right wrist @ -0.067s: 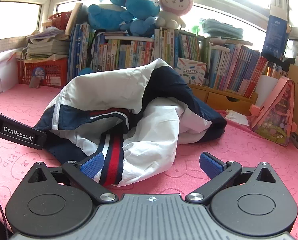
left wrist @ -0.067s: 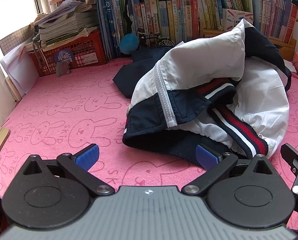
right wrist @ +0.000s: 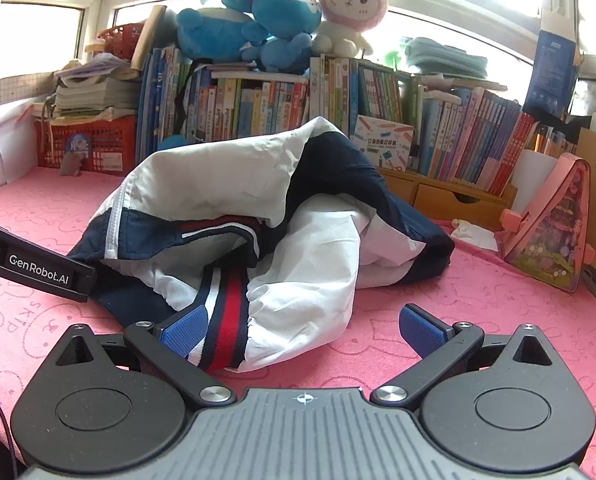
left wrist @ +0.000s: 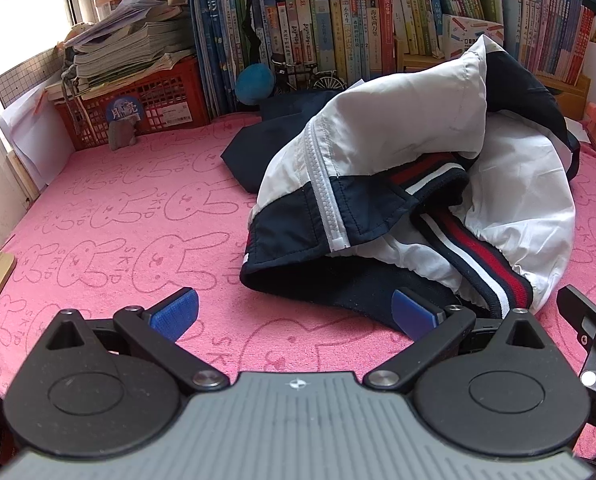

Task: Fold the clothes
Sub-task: 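Move both grippers toward the crumpled white-and-navy jacket, then grasp the jacket hem with the right gripper and lift it, spreading the jacket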

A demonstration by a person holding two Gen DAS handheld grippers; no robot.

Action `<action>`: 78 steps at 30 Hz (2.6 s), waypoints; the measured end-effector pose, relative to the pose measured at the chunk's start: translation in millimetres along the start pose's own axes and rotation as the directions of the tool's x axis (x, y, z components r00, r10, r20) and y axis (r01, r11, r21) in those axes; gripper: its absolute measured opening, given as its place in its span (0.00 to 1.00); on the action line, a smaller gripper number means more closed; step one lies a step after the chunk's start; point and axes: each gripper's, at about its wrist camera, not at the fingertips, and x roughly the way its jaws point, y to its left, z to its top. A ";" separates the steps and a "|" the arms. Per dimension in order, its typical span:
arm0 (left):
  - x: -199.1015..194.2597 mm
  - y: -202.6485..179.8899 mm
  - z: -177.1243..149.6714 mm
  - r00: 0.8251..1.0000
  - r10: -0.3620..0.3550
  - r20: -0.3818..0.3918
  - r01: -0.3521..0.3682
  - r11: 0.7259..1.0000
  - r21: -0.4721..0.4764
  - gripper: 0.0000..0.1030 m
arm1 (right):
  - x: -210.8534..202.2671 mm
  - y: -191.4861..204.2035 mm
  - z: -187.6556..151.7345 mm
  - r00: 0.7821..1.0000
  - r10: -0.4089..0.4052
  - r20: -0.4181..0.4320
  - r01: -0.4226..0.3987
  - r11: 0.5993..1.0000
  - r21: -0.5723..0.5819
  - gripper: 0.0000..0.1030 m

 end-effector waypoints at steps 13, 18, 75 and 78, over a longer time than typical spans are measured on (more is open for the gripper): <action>7.3 9.8 -13.4 0.998 -0.047 -0.052 0.046 0.999 -0.009 1.00 | 2.9 6.2 -4.7 1.000 -0.001 -0.015 0.000 1.000 -0.018 1.00; 10.0 13.0 -15.7 0.997 -0.045 -0.062 0.045 0.999 -0.013 1.00 | 2.7 5.1 -4.3 1.000 0.006 -0.029 -0.007 1.000 -0.023 1.00; 50.2 5.5 4.0 0.998 -0.020 0.056 0.021 1.000 -0.011 1.00 | 48.0 -10.6 126.2 0.943 -0.138 0.304 0.206 0.957 -0.205 0.07; 61.0 -10.2 10.1 0.997 0.013 0.078 -0.015 1.000 0.021 1.00 | 9.8 -47.1 123.6 0.910 -0.209 0.358 0.277 0.949 -0.151 0.07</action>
